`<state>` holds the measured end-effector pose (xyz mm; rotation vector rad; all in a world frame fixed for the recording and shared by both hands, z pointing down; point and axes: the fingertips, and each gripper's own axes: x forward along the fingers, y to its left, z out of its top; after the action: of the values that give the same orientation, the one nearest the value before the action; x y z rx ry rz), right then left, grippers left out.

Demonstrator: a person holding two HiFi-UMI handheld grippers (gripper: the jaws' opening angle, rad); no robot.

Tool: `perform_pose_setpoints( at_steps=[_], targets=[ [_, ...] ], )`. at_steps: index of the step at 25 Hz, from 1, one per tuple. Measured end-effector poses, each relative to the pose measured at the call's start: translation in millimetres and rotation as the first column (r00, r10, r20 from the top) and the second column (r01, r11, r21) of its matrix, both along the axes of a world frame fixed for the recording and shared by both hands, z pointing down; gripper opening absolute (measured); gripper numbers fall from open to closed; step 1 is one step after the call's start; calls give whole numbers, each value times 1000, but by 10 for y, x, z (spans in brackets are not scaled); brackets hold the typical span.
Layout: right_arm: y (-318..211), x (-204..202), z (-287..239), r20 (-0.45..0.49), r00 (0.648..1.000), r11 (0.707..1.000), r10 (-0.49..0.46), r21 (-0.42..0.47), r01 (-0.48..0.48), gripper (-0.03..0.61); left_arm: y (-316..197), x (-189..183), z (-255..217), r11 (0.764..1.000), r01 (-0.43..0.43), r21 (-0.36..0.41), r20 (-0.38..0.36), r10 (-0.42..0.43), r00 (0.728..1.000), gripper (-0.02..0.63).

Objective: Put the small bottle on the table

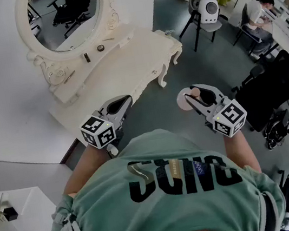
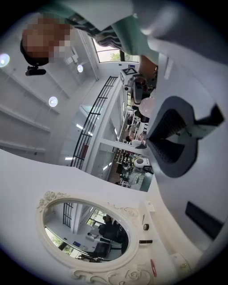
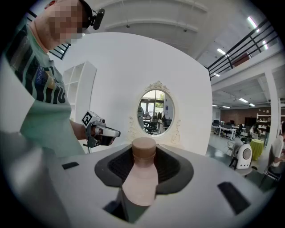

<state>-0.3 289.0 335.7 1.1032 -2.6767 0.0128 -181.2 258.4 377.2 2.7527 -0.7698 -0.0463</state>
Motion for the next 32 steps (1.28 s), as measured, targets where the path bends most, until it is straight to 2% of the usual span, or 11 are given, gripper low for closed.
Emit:
perform_pose_setpoints(
  at_steps=[16,32],
  targets=[
    [71,497,-56,38,999,999,-35,-8,35,129,91,517,-72,1000,20,7,19,-21,1000,9],
    [373,1633,-64,28,999,1000,-26,12,26,129,338,1787,-36,1000,-17,13,15,17,1000,9]
  ],
)
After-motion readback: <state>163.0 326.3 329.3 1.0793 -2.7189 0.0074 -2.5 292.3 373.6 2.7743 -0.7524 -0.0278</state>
